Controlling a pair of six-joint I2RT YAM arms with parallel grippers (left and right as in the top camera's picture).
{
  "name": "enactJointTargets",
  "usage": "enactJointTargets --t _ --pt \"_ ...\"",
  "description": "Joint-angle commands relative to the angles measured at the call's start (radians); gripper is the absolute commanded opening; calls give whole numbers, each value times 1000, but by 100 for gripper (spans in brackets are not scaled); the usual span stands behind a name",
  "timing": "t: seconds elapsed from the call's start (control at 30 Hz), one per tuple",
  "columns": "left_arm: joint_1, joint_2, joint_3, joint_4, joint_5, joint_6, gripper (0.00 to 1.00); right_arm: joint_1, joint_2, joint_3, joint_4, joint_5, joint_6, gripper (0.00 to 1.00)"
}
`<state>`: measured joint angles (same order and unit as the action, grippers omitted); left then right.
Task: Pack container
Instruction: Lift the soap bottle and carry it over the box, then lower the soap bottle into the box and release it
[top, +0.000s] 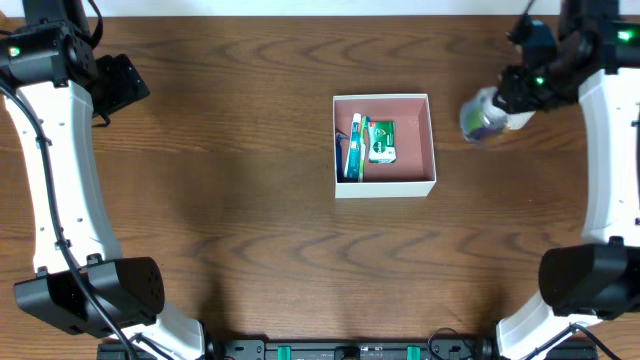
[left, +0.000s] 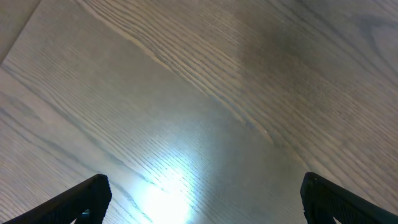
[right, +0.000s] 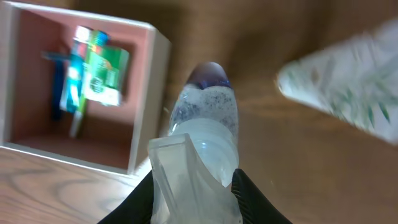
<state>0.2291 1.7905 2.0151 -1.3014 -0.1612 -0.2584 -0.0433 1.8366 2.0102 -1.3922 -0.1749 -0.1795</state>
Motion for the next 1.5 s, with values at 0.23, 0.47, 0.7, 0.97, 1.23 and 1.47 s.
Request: enactJointTargets --t 0.23,0.47,0.7,0.97,1.23,1.47 --pt "3 7 -9 -3 -8 -2 98 223 -18 121 89 -43 103 31" --pt "3 7 -9 -3 -8 -2 98 288 -16 120 98 10 143 32" --pt "3 7 -9 -3 -8 -2 98 293 12 119 79 16 168 30" --pt "3 7 -9 -3 -8 -2 98 294 119 118 65 21 168 32" --pt "3 7 -9 -3 -8 -2 98 293 199 118 66 101 167 34" --pt "3 7 -9 -3 -8 -2 98 293 230 117 76 119 167 36"
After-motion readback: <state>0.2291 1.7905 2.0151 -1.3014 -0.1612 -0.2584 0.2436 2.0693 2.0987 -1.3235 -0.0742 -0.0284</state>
